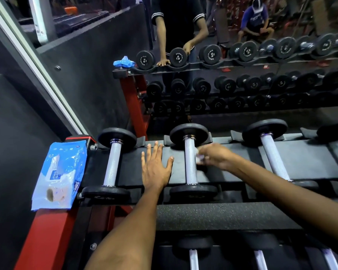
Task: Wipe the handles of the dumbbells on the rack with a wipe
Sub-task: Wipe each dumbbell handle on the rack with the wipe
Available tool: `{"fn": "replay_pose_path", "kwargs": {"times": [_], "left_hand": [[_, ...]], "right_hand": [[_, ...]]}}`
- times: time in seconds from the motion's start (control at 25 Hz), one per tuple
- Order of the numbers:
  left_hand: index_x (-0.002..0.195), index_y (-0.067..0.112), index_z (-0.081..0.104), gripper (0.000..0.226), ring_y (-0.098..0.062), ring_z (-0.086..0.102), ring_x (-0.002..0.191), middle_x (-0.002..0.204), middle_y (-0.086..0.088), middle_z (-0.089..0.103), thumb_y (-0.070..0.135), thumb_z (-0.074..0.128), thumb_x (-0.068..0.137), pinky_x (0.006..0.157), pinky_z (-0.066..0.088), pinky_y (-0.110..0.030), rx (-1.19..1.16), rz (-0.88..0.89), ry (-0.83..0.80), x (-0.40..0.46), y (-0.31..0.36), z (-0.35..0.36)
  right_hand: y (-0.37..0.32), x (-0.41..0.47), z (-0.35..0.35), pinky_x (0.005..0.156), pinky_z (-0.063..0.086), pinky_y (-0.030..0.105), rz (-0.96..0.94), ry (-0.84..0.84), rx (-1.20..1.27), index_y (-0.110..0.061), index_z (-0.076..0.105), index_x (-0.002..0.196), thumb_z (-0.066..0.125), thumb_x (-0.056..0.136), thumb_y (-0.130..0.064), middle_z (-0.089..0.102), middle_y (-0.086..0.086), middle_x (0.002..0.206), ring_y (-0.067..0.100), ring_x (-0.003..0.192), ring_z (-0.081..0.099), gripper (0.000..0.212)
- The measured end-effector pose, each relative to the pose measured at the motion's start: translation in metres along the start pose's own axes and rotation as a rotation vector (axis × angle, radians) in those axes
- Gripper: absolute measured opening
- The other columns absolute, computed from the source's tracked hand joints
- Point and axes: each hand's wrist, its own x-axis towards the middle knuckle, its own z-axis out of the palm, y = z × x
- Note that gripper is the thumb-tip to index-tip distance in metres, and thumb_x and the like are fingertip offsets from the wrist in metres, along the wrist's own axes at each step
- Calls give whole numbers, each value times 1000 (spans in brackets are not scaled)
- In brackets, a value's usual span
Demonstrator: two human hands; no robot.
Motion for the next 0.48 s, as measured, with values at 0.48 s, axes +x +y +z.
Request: {"fn": "replay_pose_path", "kwargs": {"times": [0.48], "left_hand": [[154, 22, 19, 66, -13, -3, 149, 161, 5, 15, 55, 33, 98, 121, -8, -35, 0, -2, -2, -2, -2, -1]], "right_hand": [[10, 2, 0, 69, 57, 23, 188, -365, 208, 0, 60, 97, 24, 84, 19, 68, 11, 90, 16, 77, 69, 43]]}}
